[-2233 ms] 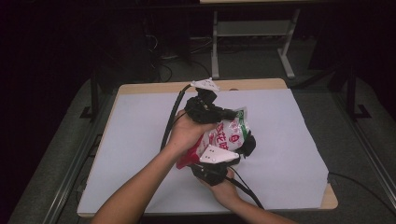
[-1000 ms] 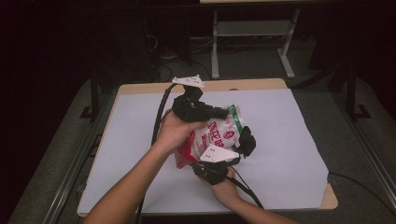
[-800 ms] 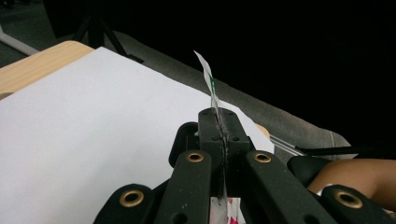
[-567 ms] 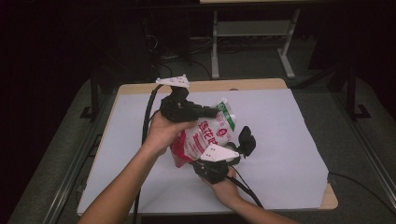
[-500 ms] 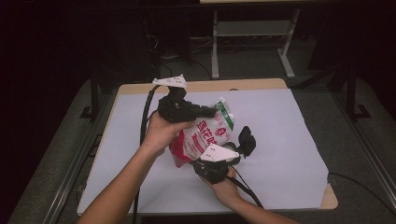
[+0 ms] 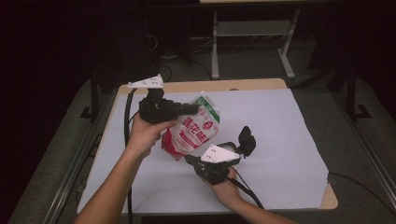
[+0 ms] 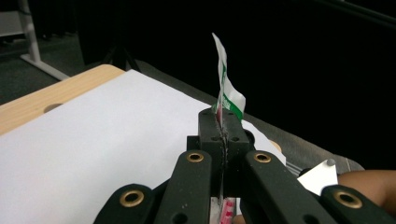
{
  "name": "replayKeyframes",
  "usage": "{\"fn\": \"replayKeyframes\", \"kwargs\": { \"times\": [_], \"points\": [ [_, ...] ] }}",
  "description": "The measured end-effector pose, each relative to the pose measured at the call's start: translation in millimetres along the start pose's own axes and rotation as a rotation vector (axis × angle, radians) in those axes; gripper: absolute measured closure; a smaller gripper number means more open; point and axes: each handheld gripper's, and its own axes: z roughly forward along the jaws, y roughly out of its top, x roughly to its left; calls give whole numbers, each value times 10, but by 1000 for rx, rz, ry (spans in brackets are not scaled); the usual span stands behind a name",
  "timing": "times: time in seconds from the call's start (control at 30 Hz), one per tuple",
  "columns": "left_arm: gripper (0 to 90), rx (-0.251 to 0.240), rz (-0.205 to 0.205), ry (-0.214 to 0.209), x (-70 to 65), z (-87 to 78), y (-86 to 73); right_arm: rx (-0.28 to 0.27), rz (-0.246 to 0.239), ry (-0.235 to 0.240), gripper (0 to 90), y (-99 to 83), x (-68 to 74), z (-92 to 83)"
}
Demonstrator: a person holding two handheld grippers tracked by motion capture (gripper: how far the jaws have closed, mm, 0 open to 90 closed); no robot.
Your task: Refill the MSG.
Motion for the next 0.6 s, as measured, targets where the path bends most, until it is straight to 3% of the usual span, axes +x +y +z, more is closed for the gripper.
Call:
{"fn": "replayKeyframes", "kwargs": {
  "times": [0.23, 0.33, 0.6],
  "points": [
    [900, -32, -6, 61, 167, -82, -87, 1, 4, 10, 899, 0, -6, -7],
    [900, -45, -29, 68, 267, -85, -142, 6, 2, 20, 900, 3, -15, -24],
    [900, -85, -24, 78, 394, -48, -166, 46, 14, 69, 900, 19, -68, -121]
  ]
}}
